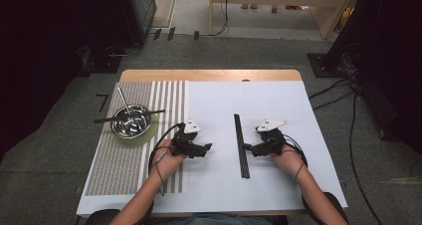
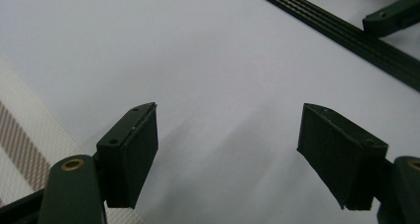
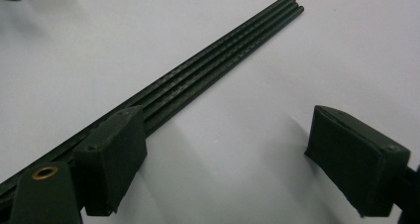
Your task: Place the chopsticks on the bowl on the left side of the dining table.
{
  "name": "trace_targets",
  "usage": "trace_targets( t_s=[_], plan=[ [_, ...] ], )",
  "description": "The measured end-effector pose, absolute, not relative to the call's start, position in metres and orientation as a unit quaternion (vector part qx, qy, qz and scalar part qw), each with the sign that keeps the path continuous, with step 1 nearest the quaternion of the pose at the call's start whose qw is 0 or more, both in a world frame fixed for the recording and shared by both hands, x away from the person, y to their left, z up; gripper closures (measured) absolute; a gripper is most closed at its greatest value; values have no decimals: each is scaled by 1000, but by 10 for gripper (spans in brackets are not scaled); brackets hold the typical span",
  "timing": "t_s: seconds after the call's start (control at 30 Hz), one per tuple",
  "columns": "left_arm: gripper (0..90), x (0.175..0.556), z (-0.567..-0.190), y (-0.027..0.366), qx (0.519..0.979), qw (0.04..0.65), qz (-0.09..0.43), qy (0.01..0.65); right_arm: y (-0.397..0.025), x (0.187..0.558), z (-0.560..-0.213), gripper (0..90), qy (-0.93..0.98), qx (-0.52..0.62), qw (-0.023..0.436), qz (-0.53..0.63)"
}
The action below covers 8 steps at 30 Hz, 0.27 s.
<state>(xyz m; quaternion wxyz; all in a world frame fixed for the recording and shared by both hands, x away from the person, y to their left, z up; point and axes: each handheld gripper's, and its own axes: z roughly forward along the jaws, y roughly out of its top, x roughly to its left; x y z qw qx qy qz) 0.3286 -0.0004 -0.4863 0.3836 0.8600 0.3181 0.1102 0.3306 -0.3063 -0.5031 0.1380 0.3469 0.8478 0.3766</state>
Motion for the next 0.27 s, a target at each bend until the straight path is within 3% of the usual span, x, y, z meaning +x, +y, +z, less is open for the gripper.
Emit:
trace_targets(
  t_s=[0.27],
  plan=[
    [220,329,-493,-4,866,374,92,318,-306,331,-503,151,848,347,138,377]
  ],
)
